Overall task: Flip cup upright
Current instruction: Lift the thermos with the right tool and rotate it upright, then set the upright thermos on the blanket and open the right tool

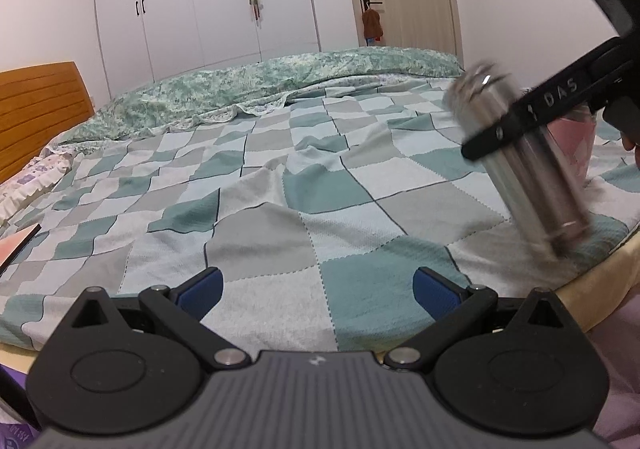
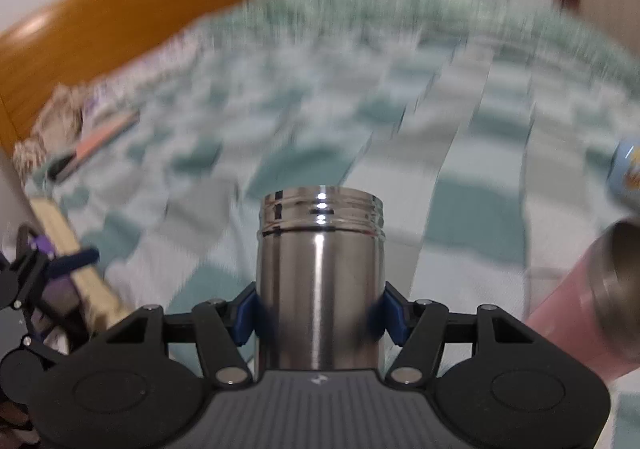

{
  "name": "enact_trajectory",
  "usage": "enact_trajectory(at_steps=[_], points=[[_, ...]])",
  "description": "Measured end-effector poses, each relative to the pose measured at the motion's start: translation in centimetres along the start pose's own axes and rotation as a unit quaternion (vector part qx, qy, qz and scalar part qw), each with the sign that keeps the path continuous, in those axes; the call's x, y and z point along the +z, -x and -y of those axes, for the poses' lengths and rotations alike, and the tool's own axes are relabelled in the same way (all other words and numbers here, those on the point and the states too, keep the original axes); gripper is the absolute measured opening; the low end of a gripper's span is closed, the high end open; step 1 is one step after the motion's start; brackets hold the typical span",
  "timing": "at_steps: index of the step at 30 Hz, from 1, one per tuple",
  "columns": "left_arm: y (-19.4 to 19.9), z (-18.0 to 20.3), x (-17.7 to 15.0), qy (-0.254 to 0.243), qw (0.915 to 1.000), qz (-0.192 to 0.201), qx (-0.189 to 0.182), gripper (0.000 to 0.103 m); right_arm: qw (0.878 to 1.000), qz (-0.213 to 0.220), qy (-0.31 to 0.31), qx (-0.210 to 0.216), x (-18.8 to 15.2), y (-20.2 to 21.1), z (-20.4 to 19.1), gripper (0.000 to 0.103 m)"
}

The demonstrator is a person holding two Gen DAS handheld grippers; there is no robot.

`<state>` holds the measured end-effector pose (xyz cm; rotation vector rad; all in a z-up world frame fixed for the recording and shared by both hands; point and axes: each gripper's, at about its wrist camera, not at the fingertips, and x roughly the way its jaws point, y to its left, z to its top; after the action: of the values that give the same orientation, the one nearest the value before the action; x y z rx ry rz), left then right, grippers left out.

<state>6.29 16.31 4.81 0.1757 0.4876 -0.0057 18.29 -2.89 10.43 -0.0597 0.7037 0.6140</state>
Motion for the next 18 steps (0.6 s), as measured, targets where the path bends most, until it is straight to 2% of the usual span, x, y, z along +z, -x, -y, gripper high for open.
enact_trajectory(at_steps=[5,9,13,16,18], points=[[0.2,0.3,0.5,0.006,0.9999,0.008,0.003,0.103,0.993,0.114,0.013,-0.025,-0.3,1.0,0.0,0.061],[0.3,0.3,0.8,0.010,0.9998,0.014,0.010,0.103,0.984,0.164,0.041,-0.048,-0.1,-0.3,-0.7,0.061],[0.2,0.2,0.8,0.010,0.9997,0.015,0.015,0.103,0.983,0.166,0.053,-0.059,0.1,-2.0,-1.2,0.061],[0.1,0.1,0.7,0.012,0.9997,0.014,0.017,0.103,0.986,0.140,0.061,-0.070,-0.5,-3.9,-1.4,0.061],[0.1,0.0,0.7,0.013,0.9997,0.013,0.018,0.103,0.984,0.145,0.068,-0.072,-1.1,-4.4,-1.6,0.061]])
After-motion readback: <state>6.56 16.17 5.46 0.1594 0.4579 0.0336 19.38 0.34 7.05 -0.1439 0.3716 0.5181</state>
